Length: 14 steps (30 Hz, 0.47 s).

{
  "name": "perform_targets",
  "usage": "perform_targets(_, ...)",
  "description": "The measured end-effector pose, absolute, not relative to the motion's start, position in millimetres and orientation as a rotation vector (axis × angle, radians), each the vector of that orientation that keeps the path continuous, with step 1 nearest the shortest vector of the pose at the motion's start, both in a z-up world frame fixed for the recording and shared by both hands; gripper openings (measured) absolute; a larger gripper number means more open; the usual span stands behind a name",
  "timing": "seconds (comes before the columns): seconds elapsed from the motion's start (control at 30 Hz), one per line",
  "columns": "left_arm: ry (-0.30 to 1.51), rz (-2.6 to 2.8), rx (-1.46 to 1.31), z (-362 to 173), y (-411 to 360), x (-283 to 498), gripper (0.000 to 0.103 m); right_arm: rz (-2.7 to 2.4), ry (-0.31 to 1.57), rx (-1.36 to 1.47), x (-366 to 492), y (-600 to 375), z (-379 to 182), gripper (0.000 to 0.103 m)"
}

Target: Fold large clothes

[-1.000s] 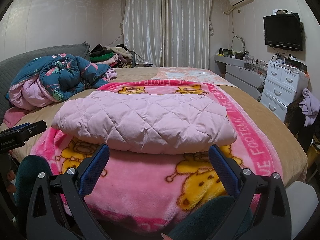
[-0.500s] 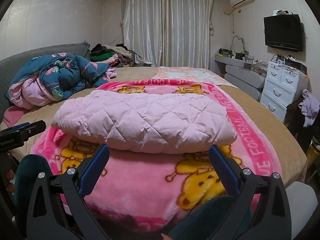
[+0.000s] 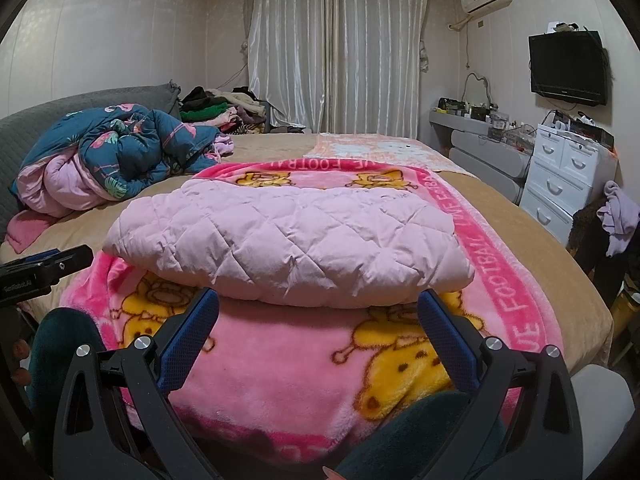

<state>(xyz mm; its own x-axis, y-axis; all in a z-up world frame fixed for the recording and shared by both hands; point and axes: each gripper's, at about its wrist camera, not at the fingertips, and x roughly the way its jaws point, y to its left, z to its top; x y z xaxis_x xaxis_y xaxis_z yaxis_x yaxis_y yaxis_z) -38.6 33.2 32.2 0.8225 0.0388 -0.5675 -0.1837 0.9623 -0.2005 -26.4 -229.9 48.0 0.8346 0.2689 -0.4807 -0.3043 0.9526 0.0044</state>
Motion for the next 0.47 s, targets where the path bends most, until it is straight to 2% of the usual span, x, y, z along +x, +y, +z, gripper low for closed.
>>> perform_targets(0.27,0.647,0.185,-0.279,22,61,-25,0.094,0.244,0.490,-0.014,-21,-258,50,0.099)
perform_targets(0.37,0.672,0.285,-0.299,18,108,-8,0.094,0.075,0.496,0.039,-1,-320,44,0.099)
perform_targets(0.47,0.646,0.486,-0.263,14,186,14,0.094,-0.231,0.544,0.091,25,-421,18,0.099)
